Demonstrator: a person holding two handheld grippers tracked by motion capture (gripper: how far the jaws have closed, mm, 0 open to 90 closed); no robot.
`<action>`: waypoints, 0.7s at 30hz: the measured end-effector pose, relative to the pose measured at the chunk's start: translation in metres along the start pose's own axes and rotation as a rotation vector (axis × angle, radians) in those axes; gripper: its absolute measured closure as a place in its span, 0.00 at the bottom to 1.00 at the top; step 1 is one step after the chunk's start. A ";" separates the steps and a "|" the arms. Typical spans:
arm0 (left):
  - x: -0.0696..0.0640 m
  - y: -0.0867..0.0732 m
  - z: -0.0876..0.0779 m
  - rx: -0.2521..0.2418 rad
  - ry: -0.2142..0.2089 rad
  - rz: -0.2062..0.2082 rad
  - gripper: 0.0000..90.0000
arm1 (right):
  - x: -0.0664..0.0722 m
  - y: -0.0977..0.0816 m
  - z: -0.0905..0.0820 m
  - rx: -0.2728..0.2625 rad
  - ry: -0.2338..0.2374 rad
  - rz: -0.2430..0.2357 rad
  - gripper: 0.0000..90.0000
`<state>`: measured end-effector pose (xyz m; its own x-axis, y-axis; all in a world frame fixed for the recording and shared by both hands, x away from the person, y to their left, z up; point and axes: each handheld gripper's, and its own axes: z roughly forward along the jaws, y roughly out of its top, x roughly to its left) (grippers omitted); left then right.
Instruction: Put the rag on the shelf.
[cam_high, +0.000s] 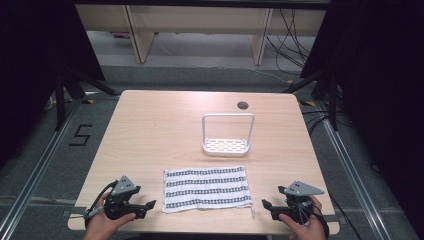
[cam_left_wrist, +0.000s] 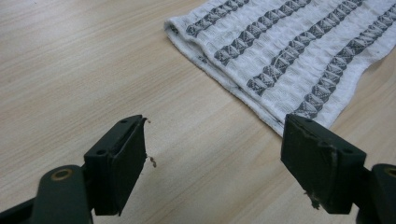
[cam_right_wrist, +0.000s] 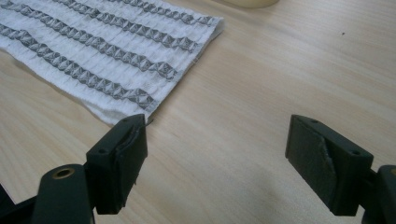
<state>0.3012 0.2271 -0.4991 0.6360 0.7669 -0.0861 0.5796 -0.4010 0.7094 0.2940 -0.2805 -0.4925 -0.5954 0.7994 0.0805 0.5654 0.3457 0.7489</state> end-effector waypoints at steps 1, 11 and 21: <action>0.000 0.000 0.000 0.000 0.001 0.001 0.24 | 0.000 0.000 0.000 0.001 -0.001 0.000 0.24; 0.000 0.000 0.001 -0.013 0.009 -0.003 0.24 | 0.001 0.000 -0.001 0.005 -0.009 0.006 0.24; -0.005 0.011 0.000 -0.058 -0.020 0.008 0.24 | 0.011 0.001 -0.005 0.006 0.000 -0.008 0.25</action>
<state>0.3044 0.2184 -0.4904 0.6506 0.7536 -0.0937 0.5442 -0.3767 0.7497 0.2845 -0.2739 -0.4876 -0.6000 0.7965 0.0744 0.5638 0.3550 0.7457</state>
